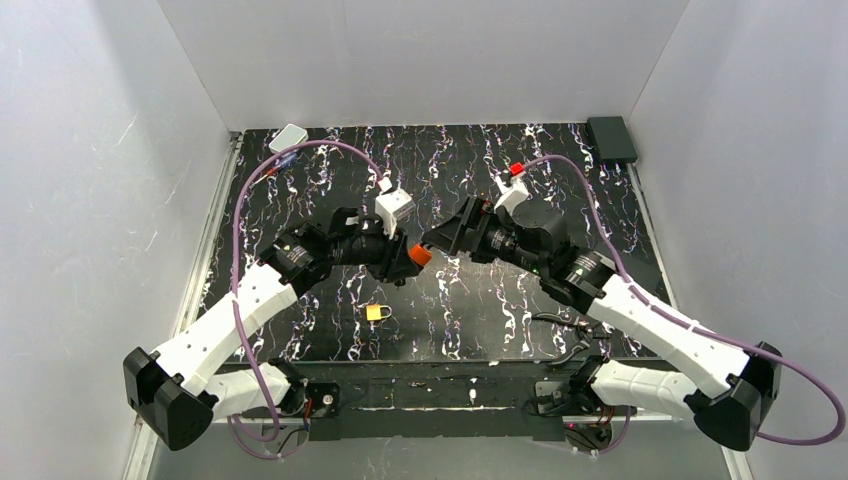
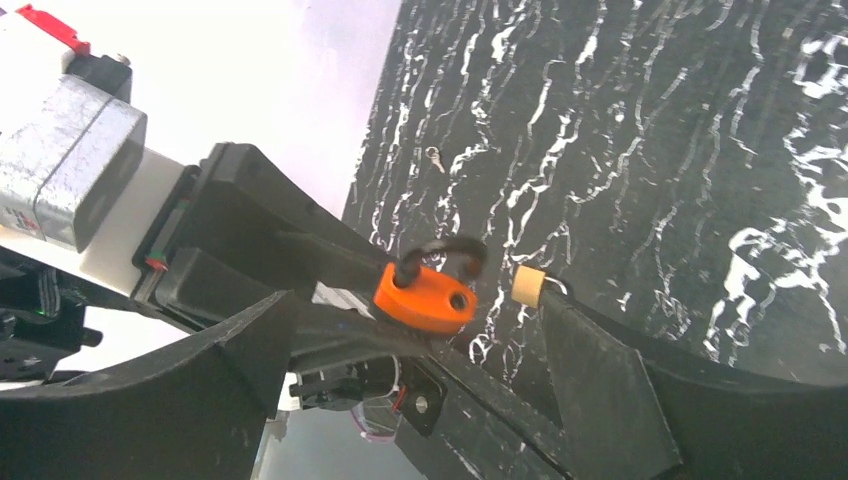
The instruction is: Unlock with the key
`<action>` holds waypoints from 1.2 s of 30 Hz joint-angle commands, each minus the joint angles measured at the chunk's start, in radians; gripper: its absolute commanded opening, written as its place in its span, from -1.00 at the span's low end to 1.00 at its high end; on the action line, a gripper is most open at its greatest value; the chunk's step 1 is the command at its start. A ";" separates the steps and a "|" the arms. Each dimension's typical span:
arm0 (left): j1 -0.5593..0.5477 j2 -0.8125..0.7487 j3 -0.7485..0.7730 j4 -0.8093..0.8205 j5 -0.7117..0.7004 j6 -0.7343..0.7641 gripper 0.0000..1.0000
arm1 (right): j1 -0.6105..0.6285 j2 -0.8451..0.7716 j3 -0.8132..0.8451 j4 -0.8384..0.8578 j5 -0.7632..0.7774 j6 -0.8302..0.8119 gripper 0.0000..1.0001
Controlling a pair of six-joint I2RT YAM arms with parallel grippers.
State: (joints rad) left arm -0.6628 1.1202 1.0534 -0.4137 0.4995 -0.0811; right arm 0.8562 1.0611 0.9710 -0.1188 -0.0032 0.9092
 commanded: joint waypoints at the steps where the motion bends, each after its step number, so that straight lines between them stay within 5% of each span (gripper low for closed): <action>1: -0.001 -0.046 0.003 0.010 -0.080 0.018 -1.00 | 0.003 -0.056 0.041 -0.131 0.084 0.031 0.96; 7: -0.001 -0.036 0.006 0.003 -0.069 0.018 -1.00 | 0.003 -0.048 -0.013 -0.008 0.010 0.078 0.65; 12: -0.001 -0.037 0.003 0.006 -0.028 0.010 -1.00 | 0.004 0.010 -0.007 0.079 -0.073 0.095 0.62; 36: -0.001 -0.051 -0.007 0.026 0.108 -0.002 -1.00 | 0.004 0.137 0.020 0.160 -0.065 0.056 -0.27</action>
State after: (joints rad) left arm -0.6624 1.1141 1.0531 -0.4309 0.5110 -0.0807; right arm 0.8577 1.1870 0.9592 -0.0269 -0.0677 0.9970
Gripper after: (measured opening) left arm 0.271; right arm 0.461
